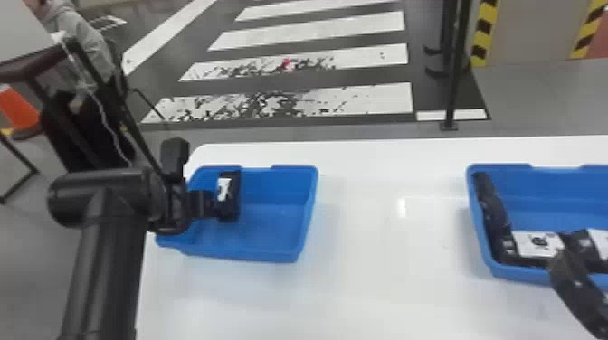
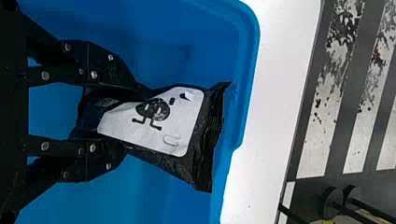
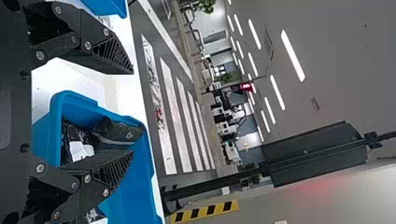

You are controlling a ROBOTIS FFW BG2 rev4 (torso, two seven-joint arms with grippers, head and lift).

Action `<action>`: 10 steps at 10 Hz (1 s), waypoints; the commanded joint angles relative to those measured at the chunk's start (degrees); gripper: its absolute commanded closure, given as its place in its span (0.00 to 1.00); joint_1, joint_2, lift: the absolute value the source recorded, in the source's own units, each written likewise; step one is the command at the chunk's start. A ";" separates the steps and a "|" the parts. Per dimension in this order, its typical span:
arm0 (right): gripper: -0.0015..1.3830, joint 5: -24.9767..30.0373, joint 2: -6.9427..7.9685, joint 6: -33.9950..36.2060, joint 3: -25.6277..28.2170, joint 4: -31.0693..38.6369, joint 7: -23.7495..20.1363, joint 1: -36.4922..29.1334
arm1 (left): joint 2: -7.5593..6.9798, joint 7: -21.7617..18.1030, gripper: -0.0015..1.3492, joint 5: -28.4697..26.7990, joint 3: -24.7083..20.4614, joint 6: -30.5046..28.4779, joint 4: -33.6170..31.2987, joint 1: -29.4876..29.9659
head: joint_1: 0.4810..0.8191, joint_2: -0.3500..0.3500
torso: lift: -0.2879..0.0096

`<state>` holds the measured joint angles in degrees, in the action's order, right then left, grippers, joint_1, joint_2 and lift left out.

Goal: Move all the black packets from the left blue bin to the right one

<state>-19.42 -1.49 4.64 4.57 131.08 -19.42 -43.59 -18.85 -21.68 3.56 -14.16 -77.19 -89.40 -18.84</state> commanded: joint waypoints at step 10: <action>0.33 0.68 -1.32 -1.97 -4.11 0.75 -4.49 5.20 | 1.53 -5.65 0.90 11.06 8.10 -0.29 -36.53 17.01 | 0.63 0.71 | 0.35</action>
<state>-18.99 -2.74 3.09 1.00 132.01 -23.87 -39.16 -17.32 -27.30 13.80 -7.58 -77.70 -125.71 -1.84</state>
